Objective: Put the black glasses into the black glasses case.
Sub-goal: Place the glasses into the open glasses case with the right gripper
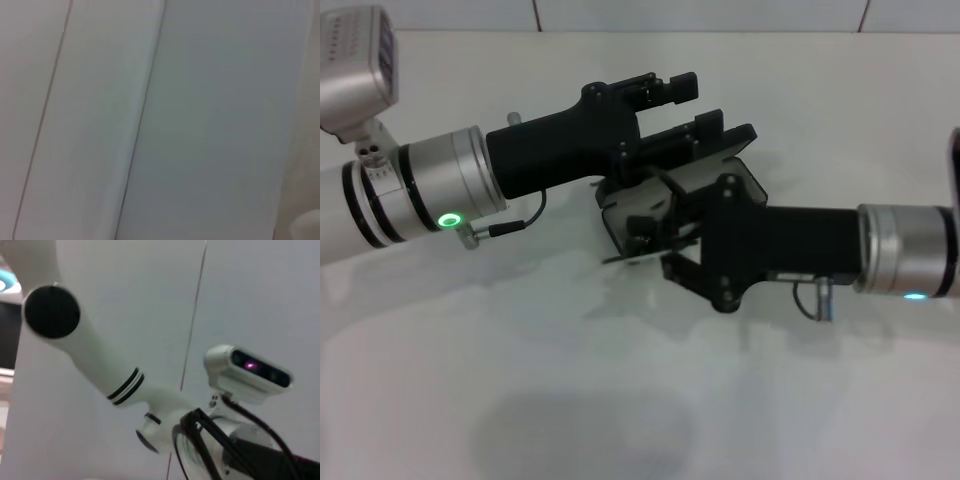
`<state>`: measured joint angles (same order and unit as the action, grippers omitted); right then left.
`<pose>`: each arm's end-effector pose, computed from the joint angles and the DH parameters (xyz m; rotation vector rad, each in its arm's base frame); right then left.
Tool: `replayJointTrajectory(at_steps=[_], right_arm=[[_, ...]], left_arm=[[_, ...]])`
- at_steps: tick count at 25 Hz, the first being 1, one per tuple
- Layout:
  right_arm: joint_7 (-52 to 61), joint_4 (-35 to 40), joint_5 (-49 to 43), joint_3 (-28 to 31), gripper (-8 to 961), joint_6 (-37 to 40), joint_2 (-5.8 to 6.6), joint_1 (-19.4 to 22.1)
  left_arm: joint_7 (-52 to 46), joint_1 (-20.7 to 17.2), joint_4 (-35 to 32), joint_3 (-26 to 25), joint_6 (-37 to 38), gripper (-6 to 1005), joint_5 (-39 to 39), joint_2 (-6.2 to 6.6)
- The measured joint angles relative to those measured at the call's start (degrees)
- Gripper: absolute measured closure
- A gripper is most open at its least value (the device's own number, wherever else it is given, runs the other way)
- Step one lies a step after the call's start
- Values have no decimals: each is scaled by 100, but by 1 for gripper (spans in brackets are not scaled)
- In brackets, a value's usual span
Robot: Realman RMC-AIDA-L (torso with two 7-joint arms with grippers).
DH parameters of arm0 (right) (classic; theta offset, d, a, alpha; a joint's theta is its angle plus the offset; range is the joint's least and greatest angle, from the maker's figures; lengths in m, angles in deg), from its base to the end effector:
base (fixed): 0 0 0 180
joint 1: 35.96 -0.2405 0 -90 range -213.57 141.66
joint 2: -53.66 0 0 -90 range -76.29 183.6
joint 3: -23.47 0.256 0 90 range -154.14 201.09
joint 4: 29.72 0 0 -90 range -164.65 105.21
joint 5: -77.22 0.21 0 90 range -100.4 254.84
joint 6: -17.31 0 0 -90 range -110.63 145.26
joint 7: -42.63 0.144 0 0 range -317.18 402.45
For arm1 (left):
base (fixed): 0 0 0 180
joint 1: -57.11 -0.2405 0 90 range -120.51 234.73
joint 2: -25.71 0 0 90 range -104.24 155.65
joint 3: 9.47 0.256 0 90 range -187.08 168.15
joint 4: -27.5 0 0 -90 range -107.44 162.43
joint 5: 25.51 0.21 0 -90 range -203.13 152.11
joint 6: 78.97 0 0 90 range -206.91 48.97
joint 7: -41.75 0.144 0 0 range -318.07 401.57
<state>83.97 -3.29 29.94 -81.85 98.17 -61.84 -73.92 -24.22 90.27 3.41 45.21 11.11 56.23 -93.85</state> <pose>0.1530 0.3168 -0.0772 -2.7968 -0.2877 1.1100 -0.2050 0.3342 -0.0247 -2.5811 -0.4436 -1.2462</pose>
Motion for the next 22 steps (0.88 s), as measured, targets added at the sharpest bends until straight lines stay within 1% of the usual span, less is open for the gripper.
replayJointTrajectory(at_steps=[2,4,11,15,18,20,22], right_arm=[[59,-174,1,148,853,152,1,-55],[127,-194,-2,212,853,173,4,-51],[168,-196,-37,224,842,152,34,-17],[119,-195,-177,227,834,80,49,10],[-107,-154,-248,257,829,-415,25,133],[-393,-59,-241,372,825,-984,-37,283],[-632,196,-227,407,822,-1609,-75,498]], left_arm=[[79,1,4,3,60,407,14,-1],[206,0,17,9,146,407,31,-2],[316,28,42,110,209,407,23,-6],[322,-32,56,26,144,407,-139,-7],[322,-162,74,-84,55,407,-432,-7],[322,-251,76,-129,-44,407,-627,-7],[322,-286,77,-134,-116,407,-688,-6]])
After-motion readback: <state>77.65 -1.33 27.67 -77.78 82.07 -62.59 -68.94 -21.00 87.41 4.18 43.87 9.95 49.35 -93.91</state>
